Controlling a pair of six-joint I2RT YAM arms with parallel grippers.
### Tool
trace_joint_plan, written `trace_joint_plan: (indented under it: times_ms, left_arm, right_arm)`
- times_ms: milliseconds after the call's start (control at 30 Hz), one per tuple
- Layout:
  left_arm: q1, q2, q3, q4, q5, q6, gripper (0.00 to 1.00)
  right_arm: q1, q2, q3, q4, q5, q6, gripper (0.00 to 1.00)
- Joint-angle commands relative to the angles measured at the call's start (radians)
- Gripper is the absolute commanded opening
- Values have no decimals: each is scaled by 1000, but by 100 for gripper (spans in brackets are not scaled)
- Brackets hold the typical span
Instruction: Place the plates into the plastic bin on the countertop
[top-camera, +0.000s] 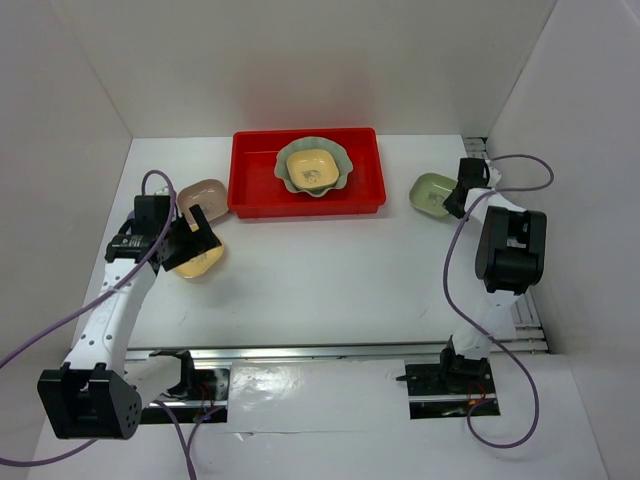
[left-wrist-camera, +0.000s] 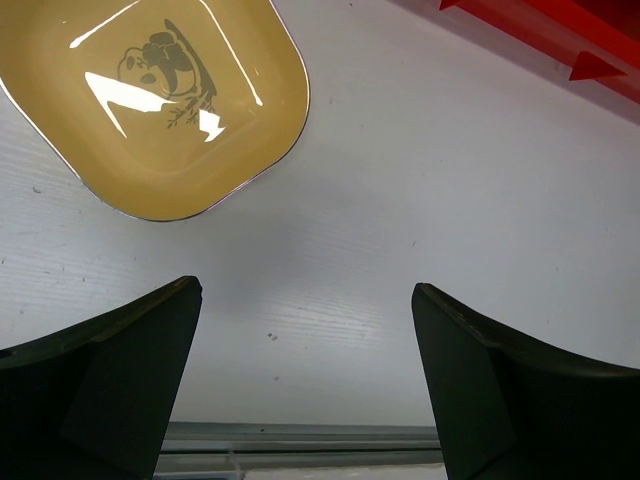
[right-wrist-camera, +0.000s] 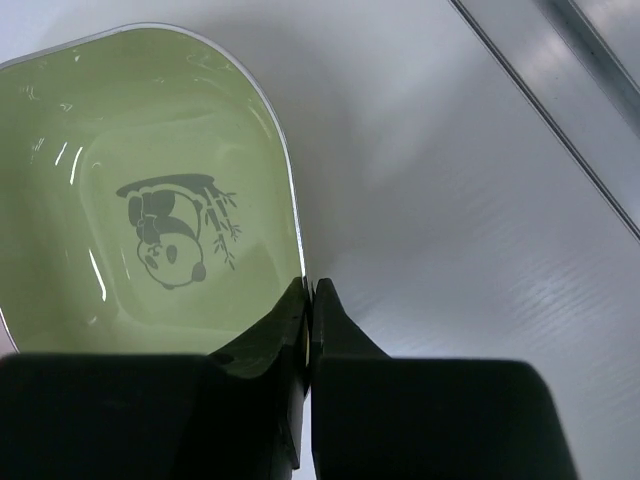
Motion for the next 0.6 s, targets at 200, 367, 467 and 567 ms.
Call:
trace_joint_plan:
  times_ms: [200, 367, 467, 567]
  left_arm:
    - [5, -35, 2, 29, 25, -7, 100]
    - [5, -55, 2, 29, 25, -7, 100]
    - [5, -73, 2, 29, 16, -7, 100]
    - [5, -74, -7, 38, 16, -7, 100]
  right_arm:
    - [52, -63, 184, -92, 225, 135, 0]
    - [130, -98, 351, -136, 316, 136, 0]
    - [194, -138, 375, -93, 281, 93, 0]
    - [263, -179, 326, 67, 75, -10, 0]
